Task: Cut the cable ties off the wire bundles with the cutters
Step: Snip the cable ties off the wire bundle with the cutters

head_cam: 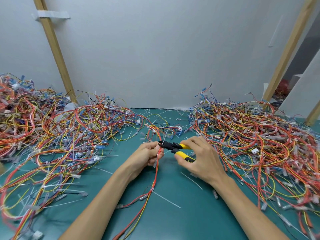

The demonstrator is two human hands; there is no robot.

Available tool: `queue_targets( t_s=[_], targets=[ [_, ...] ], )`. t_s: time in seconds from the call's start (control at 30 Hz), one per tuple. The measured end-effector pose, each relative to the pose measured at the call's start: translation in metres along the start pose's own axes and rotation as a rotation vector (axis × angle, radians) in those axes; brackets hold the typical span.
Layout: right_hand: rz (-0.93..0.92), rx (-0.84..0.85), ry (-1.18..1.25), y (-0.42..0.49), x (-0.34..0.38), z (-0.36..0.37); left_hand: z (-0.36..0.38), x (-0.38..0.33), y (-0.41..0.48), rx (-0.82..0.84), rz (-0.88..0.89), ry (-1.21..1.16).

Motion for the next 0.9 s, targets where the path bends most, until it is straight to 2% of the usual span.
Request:
queue_targets(
  t_s=[0.53, 0.9],
  targets=[
    [0.111, 0.172, 0.058, -0.001, -0.011, 0.018, 0.000, -0.001, -0.001, -0.007, -0.005, 0.019],
    [0.172, 0.192, -0.044, -0.004, -0.016, 0.022, -0.002, -0.010, -0.004, -0.114, 0.132, 0.075]
  ],
)
Point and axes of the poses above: each hand's wrist, its own y-axis towards the middle knuckle, its own z-axis out of the palm, x = y × z, the point moved 8 cm from there along y, towards the middle knuckle, and after that the axes turned 6 degrees about z, right-handed, at the moved point
